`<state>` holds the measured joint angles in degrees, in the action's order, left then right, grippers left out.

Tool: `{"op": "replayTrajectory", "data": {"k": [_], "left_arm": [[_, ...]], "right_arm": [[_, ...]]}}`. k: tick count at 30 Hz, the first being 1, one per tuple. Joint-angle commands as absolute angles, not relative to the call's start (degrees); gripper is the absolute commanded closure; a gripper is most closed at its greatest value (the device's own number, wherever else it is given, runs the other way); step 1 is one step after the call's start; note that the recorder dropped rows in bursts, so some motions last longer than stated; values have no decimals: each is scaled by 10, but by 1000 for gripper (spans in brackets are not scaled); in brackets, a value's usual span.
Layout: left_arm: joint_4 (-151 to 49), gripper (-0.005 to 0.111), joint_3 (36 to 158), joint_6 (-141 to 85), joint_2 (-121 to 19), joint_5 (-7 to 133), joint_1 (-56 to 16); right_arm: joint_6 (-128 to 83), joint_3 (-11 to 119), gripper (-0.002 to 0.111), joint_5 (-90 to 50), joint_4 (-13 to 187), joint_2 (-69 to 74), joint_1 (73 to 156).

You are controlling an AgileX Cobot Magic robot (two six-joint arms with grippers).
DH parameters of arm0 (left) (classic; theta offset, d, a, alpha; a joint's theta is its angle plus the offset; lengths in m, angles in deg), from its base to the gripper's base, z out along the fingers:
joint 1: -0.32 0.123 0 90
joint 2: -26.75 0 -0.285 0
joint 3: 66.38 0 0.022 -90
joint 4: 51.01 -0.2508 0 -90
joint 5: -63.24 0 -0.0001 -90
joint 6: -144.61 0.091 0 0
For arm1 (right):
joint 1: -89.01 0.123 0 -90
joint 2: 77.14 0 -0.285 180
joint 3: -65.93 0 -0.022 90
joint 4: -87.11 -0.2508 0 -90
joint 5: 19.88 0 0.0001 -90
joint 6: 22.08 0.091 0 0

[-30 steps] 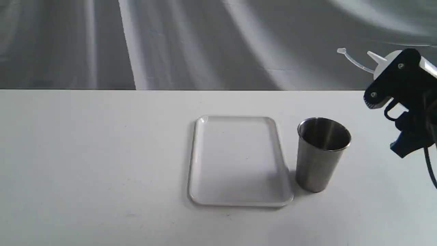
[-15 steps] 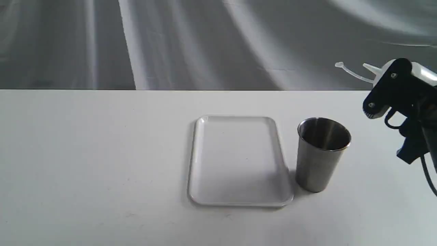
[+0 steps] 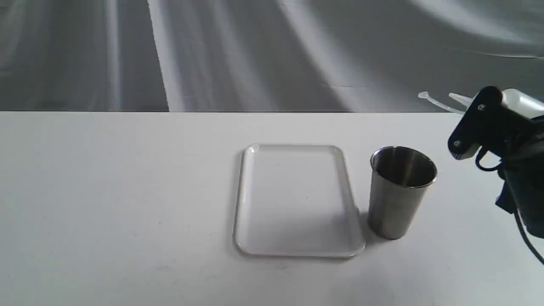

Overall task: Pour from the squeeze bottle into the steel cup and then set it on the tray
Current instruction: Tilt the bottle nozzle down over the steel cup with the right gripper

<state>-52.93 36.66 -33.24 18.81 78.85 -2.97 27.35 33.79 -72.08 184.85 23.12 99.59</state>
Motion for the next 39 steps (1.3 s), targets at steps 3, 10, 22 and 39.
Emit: {"op": "replayTrajectory", "data": {"k": [3, 10, 22, 39], "left_arm": [[-529, 107, 364, -333, 190, 785, -33], [-529, 107, 364, -335, 190, 785, -33], [-529, 107, 364, -333, 190, 785, -33], [-529, 107, 364, -335, 190, 785, -33]], "right_arm": [[270, 342, 92, -752, 1871, 253, 1019], [270, 342, 92, -770, 1871, 258, 1038], [232, 342, 92, -824, 1871, 258, 1038], [232, 343, 92, -842, 1871, 258, 1043]]}}
